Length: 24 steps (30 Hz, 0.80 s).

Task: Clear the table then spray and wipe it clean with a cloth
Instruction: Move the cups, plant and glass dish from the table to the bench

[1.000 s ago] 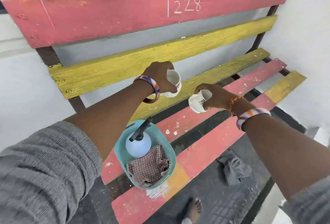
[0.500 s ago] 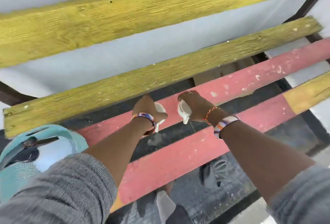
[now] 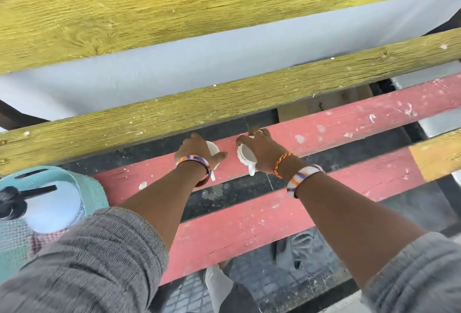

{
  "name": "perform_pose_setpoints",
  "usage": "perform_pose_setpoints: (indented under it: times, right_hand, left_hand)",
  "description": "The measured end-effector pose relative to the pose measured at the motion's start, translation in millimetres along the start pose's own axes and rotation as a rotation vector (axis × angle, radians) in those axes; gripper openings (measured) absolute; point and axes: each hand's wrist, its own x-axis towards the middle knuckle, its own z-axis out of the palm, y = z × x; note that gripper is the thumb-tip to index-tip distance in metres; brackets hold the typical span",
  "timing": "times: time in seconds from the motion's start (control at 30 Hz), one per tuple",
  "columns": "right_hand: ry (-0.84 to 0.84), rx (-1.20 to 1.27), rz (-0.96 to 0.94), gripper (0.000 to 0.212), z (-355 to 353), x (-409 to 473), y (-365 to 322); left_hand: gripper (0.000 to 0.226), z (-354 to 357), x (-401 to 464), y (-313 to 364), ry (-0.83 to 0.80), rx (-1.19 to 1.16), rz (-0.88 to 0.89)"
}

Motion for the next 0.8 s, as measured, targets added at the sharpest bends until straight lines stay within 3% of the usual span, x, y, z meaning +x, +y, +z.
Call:
perform_pose_setpoints:
  times: [0.13,0.33,0.53,0.73,0.8]
  right_hand:
    - [-0.024,-0.193,0.028,0.085,-9.6,-9.1,-10.0]
    - [0.287,-0.535,0.007,0.039,-34.3,-38.2,-69.1]
    - [-0.117,-0.862,-0.249,0.028,-23.4,-76.4,-203.8]
    - [-0.208,-1.029,-0.267,0.015,7.7,-115.6,-384.0]
    - [-0.193,-0.984,-0.319,0.033,13.2,-115.4,-452.1]
  left_hand:
    - [0.077,-15.6,-8.9,-5.5,0.046,0.108,0.069]
    - [0.045,-60.9,-41.1,-35.8,0.076,0.171,0.475]
    - [0.040,-116.3,-101.8,-141.8,0.140,0.096,0.628]
    - [0.034,-165.9,-170.3,-320.9,0.286,0.049,0.585]
    - [0.033,-180.5,-188.7,-379.9,0.332,0.029,0.530]
